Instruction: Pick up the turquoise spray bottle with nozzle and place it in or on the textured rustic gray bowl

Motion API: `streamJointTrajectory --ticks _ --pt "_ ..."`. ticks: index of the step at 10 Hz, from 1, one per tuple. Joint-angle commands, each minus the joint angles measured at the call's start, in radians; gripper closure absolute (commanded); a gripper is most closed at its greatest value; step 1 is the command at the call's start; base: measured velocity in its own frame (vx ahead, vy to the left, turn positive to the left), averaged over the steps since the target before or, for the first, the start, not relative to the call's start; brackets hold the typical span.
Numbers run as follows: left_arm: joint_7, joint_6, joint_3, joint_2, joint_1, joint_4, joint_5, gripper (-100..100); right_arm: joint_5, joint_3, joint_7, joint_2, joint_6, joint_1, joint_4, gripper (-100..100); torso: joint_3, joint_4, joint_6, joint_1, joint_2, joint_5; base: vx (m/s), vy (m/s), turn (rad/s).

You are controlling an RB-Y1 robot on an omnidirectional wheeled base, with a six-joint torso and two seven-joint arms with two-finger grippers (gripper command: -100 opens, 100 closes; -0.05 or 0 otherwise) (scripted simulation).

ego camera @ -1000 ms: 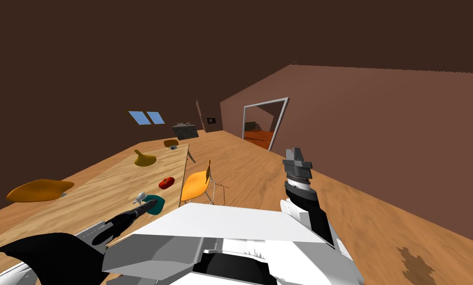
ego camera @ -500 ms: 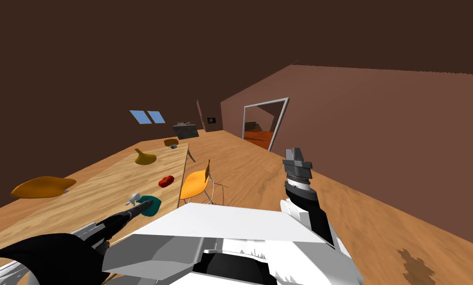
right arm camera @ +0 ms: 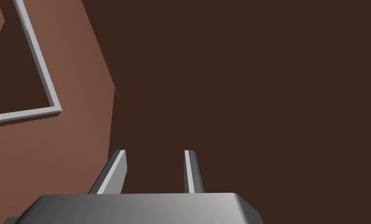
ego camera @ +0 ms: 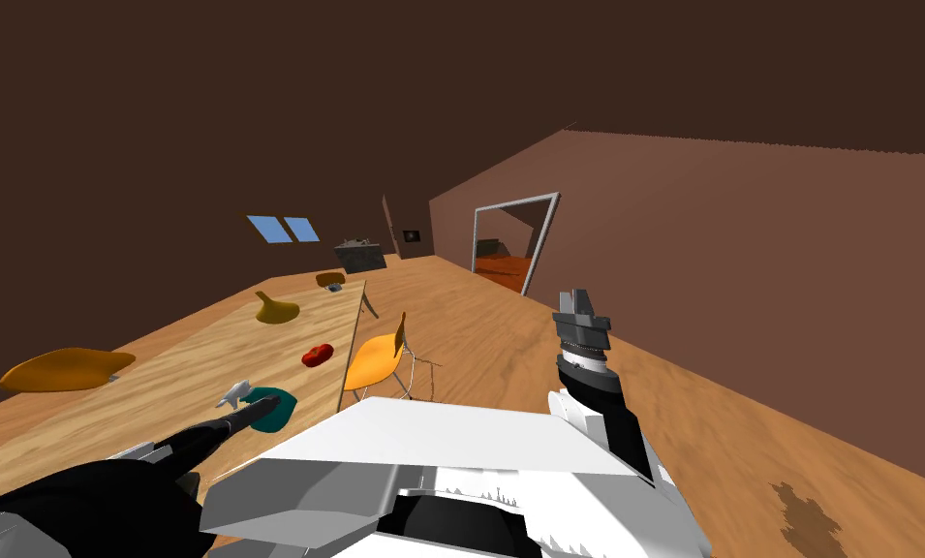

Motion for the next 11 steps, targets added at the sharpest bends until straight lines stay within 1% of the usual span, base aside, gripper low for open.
streamJointTrajectory --ticks 1,3,6,7,10,11 --pt "0.024 0.019 0.028 0.031 0.048 -0.013 0.005 100 0.0 0.0 0.0 0.0 0.0 0.0 0.0 0 0.0 0.0 0.0 0.0 0.0 0.0 -0.014 -0.099 -0.059" --pt "0.043 0.034 0.05 0.058 0.087 -0.029 0.011 100 0.0 0.0 0.0 0.0 0.0 0.0 0.0 0 0.0 0.0 0.0 -0.004 0.001 -0.001 -0.009 -0.114 -0.033" --pt "0.068 0.054 0.081 0.099 0.14 -0.054 0.021 100 0.0 0.0 0.0 0.0 0.0 0.0 0.0 0 0.0 0.0 0.0 -0.001 0.0 -0.001 -0.006 -0.062 -0.02" --pt "0.083 0.064 0.099 0.127 0.169 -0.074 0.03 100 0.0 0.0 0.0 0.0 0.0 0.0 0.0 0 0.0 0.0 0.0 0.0 0.0 0.0 -0.022 -0.051 0.02" --pt "0.1 0.074 0.119 0.173 0.2 -0.108 0.045 100 0.0 0.0 0.0 0.0 0.0 0.0 0.0 0 0.001 0.0 0.0 0.002 0.003 0.0 -0.051 -0.014 0.052" --pt "0.108 0.077 0.129 0.204 0.212 -0.134 0.057 100 0.0 0.0 0.0 0.0 0.0 0.0 0.0 0 0.002 0.0 0.0 0.004 0.003 0.0 -0.079 0.04 0.153"
